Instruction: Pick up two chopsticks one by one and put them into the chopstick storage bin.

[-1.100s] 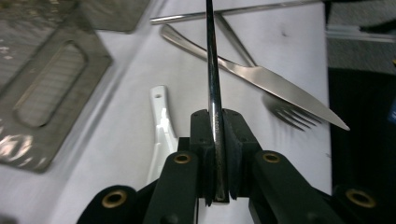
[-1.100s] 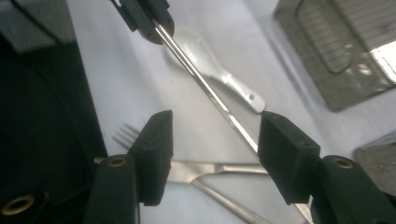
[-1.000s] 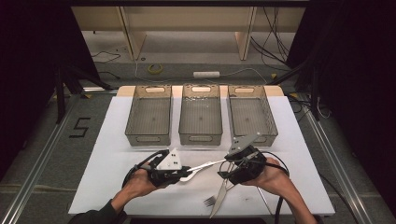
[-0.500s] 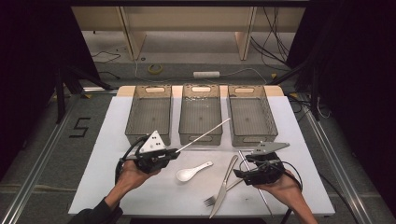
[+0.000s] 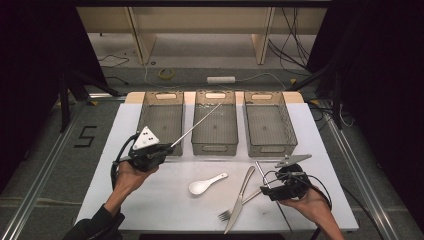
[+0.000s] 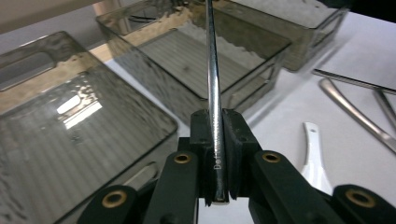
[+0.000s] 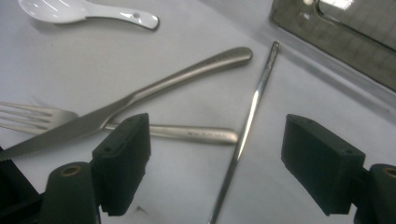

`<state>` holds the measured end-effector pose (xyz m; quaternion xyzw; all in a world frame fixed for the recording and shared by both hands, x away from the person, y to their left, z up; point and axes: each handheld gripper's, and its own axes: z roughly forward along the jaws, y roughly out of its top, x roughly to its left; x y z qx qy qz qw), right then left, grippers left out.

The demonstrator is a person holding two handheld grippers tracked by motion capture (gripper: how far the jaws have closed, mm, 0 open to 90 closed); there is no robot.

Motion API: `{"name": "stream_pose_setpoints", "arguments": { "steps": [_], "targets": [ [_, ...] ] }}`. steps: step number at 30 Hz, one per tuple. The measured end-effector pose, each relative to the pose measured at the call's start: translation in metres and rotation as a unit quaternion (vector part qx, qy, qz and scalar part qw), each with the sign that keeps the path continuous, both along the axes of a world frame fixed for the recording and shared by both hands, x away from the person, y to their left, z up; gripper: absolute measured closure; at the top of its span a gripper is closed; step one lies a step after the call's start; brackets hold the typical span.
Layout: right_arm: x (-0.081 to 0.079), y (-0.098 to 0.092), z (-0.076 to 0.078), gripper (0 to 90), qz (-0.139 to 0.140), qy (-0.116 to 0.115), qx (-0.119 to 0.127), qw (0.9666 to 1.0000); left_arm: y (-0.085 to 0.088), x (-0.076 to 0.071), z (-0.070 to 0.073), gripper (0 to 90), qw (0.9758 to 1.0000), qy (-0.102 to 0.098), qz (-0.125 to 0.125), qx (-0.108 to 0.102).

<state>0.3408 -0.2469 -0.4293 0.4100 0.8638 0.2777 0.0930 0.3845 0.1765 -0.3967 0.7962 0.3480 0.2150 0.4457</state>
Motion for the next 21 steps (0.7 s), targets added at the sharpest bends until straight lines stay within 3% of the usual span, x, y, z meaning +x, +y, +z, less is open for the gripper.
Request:
{"name": "stream_pose_setpoints", "arguments": {
  "steps": [5,12,21],
  "targets": [
    [0.001,-0.001,-0.003,24.7,-0.006,0.010,-0.018,0.9998,0.010,0.009,0.003,83.0,0.9997,-0.001,0.024,-0.006],
    [0.002,-0.001,-0.005,25.1,-0.002,0.010,-0.023,0.9997,0.027,0.023,0.000,83.0,0.9976,0.004,0.069,-0.009],
    [0.002,0.003,-0.007,25.3,0.001,0.011,-0.030,0.9995,0.045,0.047,-0.010,82.9,0.9908,0.028,0.132,-0.014]
  ]
}}
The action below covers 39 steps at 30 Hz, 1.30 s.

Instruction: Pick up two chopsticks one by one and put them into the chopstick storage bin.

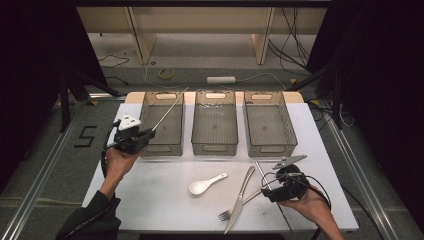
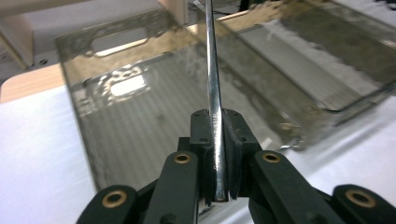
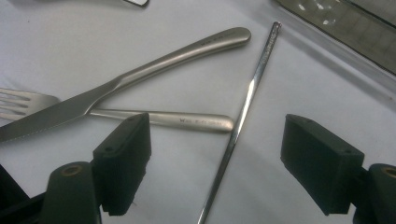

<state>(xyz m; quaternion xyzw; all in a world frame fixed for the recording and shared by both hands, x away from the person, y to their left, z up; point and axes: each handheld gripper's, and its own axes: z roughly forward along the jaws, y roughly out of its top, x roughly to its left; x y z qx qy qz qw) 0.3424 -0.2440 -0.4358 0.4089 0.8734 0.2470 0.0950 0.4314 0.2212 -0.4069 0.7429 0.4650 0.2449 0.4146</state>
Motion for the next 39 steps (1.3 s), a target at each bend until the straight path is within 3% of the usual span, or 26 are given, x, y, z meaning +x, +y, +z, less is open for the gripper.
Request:
{"name": "stream_pose_setpoints", "arguments": {
  "steps": [9,22,25,29,39],
  "targets": [
    [0.000,0.001,0.000,25.6,0.003,0.000,-0.002,1.0000,0.012,0.013,-0.012,82.8,0.9991,0.024,0.035,-0.005],
    [0.000,0.004,-0.001,25.9,0.012,0.002,-0.007,0.9999,0.020,0.024,-0.024,81.1,0.9964,0.051,0.066,-0.011],
    [0.000,0.004,-0.001,26.0,0.014,0.000,-0.005,0.9999,0.019,0.025,-0.023,65.1,0.9959,0.053,0.072,-0.013],
    [0.001,0.003,-0.001,26.3,0.012,0.000,-0.007,0.9999,0.017,0.023,-0.016,51.4,0.9962,0.049,0.069,-0.019],
    [0.004,0.000,0.002,27.8,0.010,0.014,-0.027,0.9995,-0.001,0.004,-0.001,31.0,0.9978,0.048,0.003,-0.045]
  ]
}}
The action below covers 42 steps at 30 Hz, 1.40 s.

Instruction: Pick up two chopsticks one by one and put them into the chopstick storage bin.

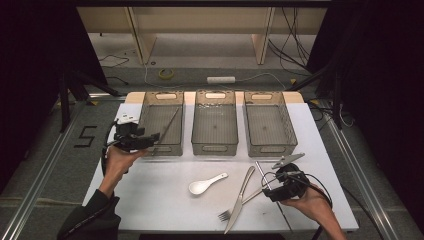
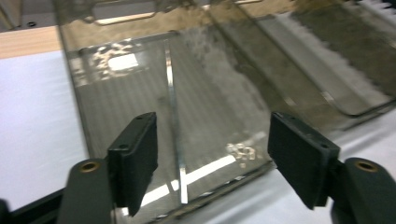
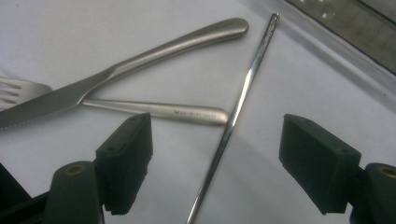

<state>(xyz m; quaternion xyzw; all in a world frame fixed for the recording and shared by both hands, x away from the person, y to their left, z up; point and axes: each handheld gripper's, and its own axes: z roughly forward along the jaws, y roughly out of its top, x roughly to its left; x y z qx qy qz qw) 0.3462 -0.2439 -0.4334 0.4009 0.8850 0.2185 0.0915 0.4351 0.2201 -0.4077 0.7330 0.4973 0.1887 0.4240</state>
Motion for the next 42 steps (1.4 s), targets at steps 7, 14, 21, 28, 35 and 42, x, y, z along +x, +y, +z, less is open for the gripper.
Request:
{"name": "stream_pose_setpoints", "arguments": {
  "steps": [7,14,21,28,35,42],
  "targets": [
    [0.003,0.001,0.002,31.2,0.005,0.019,-0.023,0.9995,-0.015,-0.016,0.007,23.4,0.9988,-0.018,-0.043,-0.019],
    [0.006,0.000,0.002,37.8,0.009,0.038,-0.044,0.9983,-0.030,-0.038,0.009,20.8,0.9960,-0.038,-0.074,-0.031],
    [0.012,0.001,-0.004,47.2,0.009,0.061,-0.073,0.9954,-0.038,-0.057,0.006,19.4,0.9941,-0.049,-0.091,-0.035],
    [0.017,0.003,-0.010,55.3,0.014,0.078,-0.083,0.9934,-0.042,-0.077,0.000,18.4,0.9915,-0.051,-0.112,-0.041],
    [0.019,0.006,-0.014,62.9,0.015,0.092,-0.092,0.9914,-0.047,-0.088,-0.003,18.1,0.9907,-0.053,-0.122,-0.026],
    [0.020,0.008,-0.016,68.2,0.023,0.100,-0.096,0.9901,-0.048,-0.093,-0.006,17.8,0.9907,-0.048,-0.126,-0.022]
  ]
}}
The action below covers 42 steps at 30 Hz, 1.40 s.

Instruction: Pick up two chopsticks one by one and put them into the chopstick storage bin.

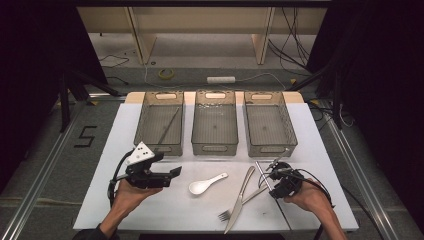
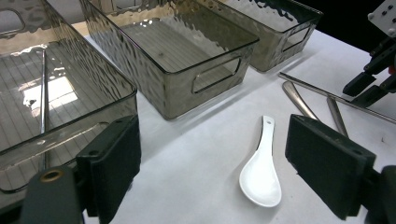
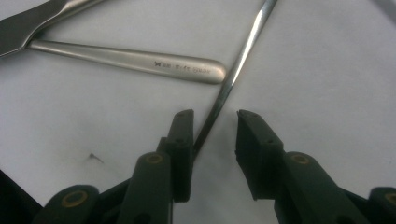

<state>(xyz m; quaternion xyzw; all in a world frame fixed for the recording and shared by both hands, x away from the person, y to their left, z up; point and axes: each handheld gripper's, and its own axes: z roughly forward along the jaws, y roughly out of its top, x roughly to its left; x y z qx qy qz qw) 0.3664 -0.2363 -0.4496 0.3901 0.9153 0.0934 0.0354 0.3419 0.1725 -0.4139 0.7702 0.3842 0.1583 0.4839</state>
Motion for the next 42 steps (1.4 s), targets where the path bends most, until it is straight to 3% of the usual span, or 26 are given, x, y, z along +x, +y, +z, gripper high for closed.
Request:
{"name": "stream_pose_setpoints", "arguments": {
  "steps": [10,18,29,35,42],
  "targets": [
    [0.001,0.004,-0.003,75.8,0.008,0.006,-0.017,0.9998,-0.001,-0.002,-0.003,17.6,1.0000,0.001,-0.002,0.006],
    [0.007,0.002,-0.003,81.7,-0.004,0.011,-0.031,0.9995,-0.002,-0.004,-0.003,17.5,1.0000,0.001,-0.004,0.008],
    [0.018,-0.004,-0.002,86.3,-0.015,0.030,-0.027,0.9991,-0.002,-0.005,-0.003,17.5,0.9999,0.002,-0.007,0.008],
    [0.023,-0.012,0.001,86.6,-0.020,0.020,-0.023,0.9993,-0.002,-0.004,-0.003,17.5,0.9999,0.002,-0.008,0.008],
    [0.019,-0.014,0.017,86.6,0.001,-0.010,-0.003,0.9999,-0.005,-0.003,-0.004,17.3,0.9998,0.004,-0.014,0.009]
  ]
}}
